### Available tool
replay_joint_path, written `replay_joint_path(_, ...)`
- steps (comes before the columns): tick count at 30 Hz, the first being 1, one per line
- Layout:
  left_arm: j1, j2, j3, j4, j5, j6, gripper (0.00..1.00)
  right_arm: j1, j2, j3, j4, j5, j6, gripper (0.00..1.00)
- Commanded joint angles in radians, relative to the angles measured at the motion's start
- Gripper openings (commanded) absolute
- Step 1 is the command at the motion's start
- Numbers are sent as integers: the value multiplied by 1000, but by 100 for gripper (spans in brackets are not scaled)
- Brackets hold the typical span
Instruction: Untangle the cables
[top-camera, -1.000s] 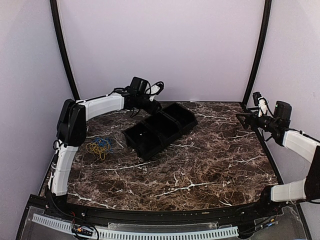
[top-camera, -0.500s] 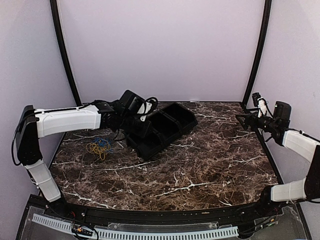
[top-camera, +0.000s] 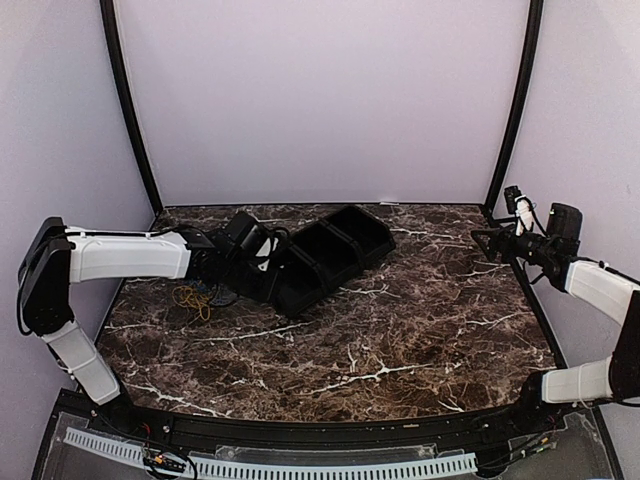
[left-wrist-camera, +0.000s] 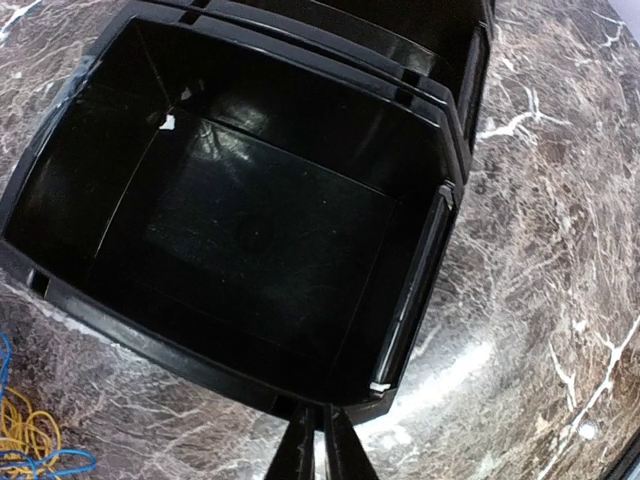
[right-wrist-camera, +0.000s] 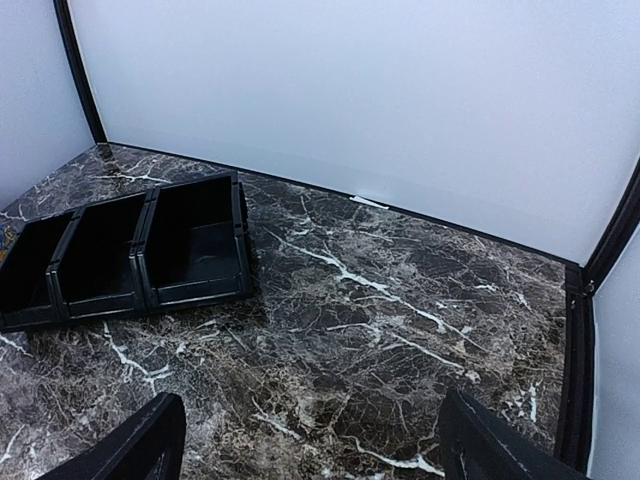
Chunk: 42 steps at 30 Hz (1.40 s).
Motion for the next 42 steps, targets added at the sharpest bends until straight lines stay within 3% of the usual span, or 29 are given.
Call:
replay_joint_path(1,68,31,-12,-24,-107,16,5,-5,-21,27,14,-1,-8,90)
replay_joint_path(7,153,6,-16,-10,-173,89,6,-5,-20,27,13,-3,-11,90)
replay_joint_path(12,148,-94,-22,36,-27,111,31,-5,-18,27,12,-4,-18,90)
replay_joint_path(13,148,-128,-40,43,-63,83,34,-5,-16,27,12,-4,-19,90)
replay_joint_path(14,149,-146,-53,46,-97,66,44,-5,-16,27,12,-4,-21,90)
replay_joint_path(18,165,-215,-151,28,-419,-49,76,-5,-9,30,7,-13,-23,90)
replay_joint_path(21,222,-212,-212,-5,-443,-139,82,-5,-8,30,5,-18,-23,90)
replay_joint_path(30,253,-132,-325,104,-331,-246,83,-5,-15,31,4,-10,-21,90)
replay_joint_path(34,252,-112,-363,194,-189,-227,71,-5,-12,31,3,-13,-24,90)
replay_joint_path(38,222,-127,-414,290,-90,-204,50,-5,-6,33,0,-16,-27,90)
replay_joint_path(42,114,-154,-423,326,-69,-155,42,-5,0,34,-2,-16,-29,90)
